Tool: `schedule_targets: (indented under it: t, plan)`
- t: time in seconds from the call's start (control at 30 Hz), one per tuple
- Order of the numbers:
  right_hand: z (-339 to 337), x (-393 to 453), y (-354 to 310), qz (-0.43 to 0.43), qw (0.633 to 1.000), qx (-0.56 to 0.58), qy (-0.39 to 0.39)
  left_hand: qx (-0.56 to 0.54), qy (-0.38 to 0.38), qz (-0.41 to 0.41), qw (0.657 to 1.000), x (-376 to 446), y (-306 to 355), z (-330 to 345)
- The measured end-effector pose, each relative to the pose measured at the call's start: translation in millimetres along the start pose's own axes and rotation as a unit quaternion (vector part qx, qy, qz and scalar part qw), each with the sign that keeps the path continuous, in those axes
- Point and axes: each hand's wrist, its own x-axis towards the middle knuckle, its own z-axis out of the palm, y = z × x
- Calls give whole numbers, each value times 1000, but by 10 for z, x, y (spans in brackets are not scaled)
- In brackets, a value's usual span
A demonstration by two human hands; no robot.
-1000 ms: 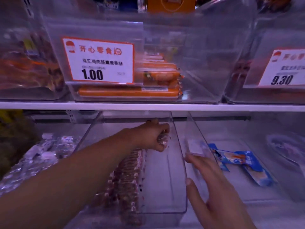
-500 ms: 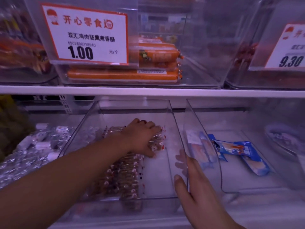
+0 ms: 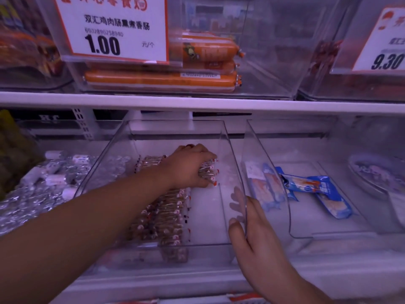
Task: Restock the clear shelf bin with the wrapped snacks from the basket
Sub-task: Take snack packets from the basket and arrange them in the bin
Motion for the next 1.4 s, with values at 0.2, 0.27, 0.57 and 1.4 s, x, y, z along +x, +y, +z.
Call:
schedule_targets:
  t: [0.2,0.27,0.57,1.4]
  plan:
    - [3,-1,10,-12,1000,8,5,76,14,12,997,78,99,-71]
    - [-7,-18,10,-13,1000,10,4,72,8,7,997,89,90,-74]
    - [-76,-467,-39,-17,998,49,23,-28,7,-32,999,-107,195,-236]
    - [1838,-2195,2367,458,856,-195,-138,-175,-306,-156,922,-3221,1280,3150]
